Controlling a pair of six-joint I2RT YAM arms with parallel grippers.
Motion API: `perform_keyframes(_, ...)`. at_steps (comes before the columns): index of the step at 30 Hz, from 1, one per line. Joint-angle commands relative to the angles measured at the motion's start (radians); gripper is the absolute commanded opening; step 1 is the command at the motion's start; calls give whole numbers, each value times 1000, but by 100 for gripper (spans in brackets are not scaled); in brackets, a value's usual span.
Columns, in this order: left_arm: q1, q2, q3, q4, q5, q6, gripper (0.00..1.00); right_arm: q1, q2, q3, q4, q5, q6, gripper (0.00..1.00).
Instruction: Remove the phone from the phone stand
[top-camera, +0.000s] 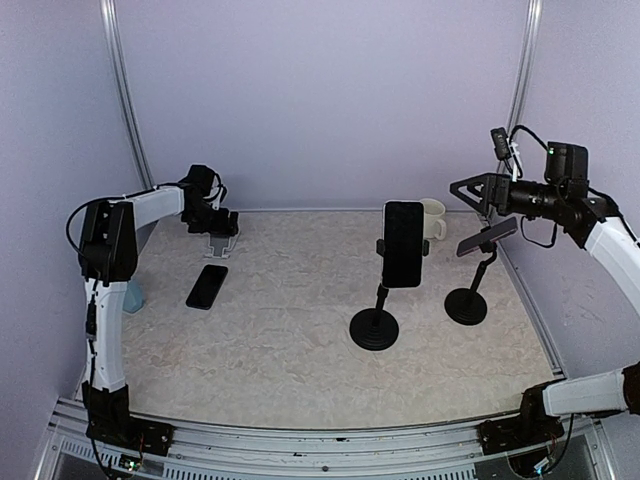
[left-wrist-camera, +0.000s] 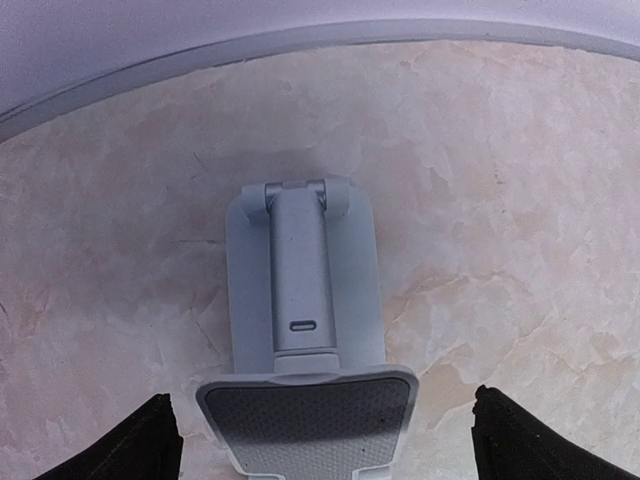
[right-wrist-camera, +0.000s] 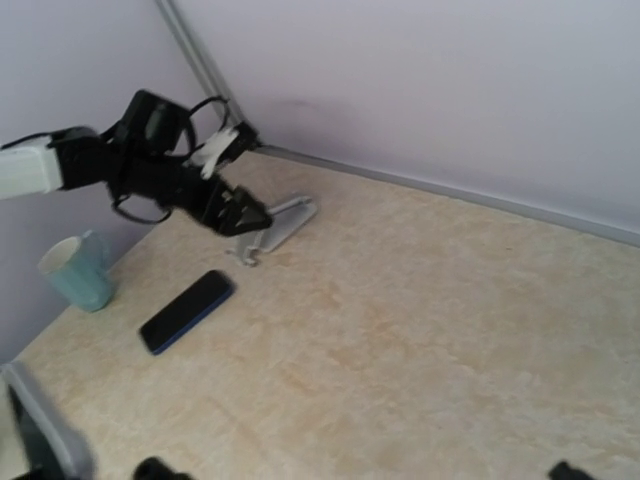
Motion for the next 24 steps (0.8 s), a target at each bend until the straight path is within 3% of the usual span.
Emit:
perform_keyframes(1,-4,-126,-2,21,32,-14,99,5,-39,16,-12,-108,-5,100)
perform_keyframes(11,-40,-380,-180,174,114,-65,99,15,-48,-69,31,-308,56,94)
perform_keyframes(24,-216,-517,-285,195,58,-39,99,145,11,-133,-19,-308,16,89)
